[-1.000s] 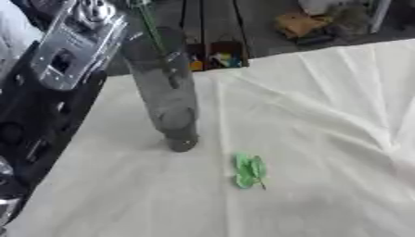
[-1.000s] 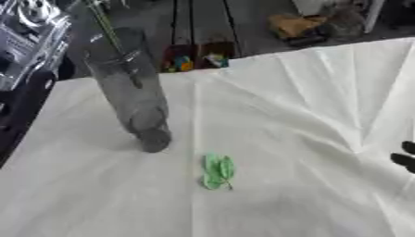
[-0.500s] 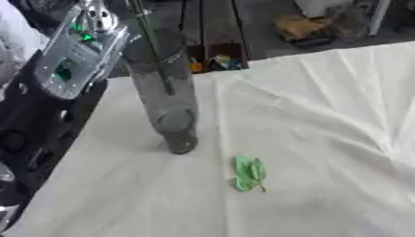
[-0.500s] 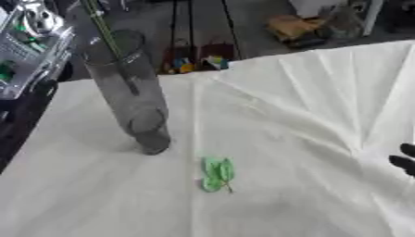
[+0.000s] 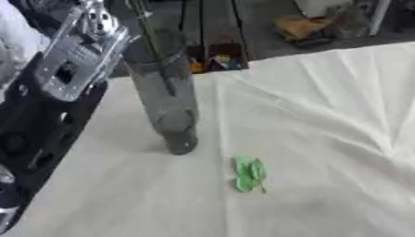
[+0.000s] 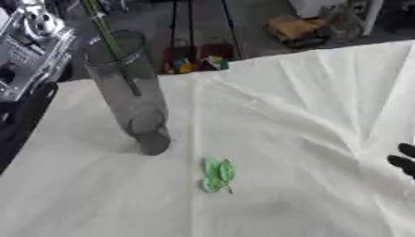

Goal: Arrange flowers into the vase.

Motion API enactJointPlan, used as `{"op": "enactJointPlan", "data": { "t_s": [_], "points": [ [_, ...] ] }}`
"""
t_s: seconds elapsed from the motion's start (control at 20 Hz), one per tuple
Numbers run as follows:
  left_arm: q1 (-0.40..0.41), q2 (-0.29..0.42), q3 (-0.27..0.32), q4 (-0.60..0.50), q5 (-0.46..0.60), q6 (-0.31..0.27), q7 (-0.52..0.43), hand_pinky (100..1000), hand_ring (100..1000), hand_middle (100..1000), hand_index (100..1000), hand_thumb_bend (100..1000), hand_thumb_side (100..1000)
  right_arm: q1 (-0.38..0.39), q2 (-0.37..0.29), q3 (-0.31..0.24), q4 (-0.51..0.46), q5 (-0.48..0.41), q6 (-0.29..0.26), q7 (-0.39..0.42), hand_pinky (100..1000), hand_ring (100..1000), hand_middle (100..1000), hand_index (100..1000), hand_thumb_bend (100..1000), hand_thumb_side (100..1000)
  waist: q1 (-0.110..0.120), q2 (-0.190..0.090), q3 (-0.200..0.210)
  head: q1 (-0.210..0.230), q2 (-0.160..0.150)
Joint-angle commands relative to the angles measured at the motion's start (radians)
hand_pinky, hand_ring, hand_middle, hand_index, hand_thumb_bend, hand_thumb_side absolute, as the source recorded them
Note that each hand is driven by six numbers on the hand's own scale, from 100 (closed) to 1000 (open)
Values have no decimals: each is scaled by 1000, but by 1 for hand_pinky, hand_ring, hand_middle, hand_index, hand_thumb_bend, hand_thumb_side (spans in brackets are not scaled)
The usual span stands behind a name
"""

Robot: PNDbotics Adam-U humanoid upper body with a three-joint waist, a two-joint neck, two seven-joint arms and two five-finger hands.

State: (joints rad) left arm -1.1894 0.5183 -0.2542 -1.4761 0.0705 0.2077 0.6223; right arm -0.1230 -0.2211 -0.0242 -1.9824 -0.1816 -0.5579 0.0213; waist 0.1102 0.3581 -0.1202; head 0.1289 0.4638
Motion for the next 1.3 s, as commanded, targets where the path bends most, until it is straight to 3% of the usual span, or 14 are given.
{"op": "enactJointPlan", "data": {
  "t_s": [0.05,0.2,0.4,1.05,1.3],
  "points": [
    [-15,10,8,-10,-8,10,1,100,287,330,100,100,940,-7,-4,-6,-18,3,3,-3,764,816,564,678,100,1000,-7,-18,2,-4,-12],
    [-13,12,4,-10,-18,16,-8,100,351,382,100,100,944,-6,-5,-6,-18,3,5,-4,765,817,563,679,100,1000,-6,-19,2,-5,-13],
    [-9,16,-1,-6,-34,25,-29,183,408,416,100,100,971,-5,-5,-6,-18,1,11,-3,766,818,563,679,100,1000,-6,-21,4,-6,-12],
    [3,18,-2,1,-36,48,-59,204,411,396,130,100,1000,-4,-2,-8,-18,2,15,-3,771,819,561,680,100,1000,-9,-21,5,-9,-18],
    [9,28,-9,0,-51,46,-67,206,416,409,180,100,998,-4,-2,-8,-18,2,17,-3,772,819,561,680,100,1000,-8,-21,8,-10,-16]
  ]
}}
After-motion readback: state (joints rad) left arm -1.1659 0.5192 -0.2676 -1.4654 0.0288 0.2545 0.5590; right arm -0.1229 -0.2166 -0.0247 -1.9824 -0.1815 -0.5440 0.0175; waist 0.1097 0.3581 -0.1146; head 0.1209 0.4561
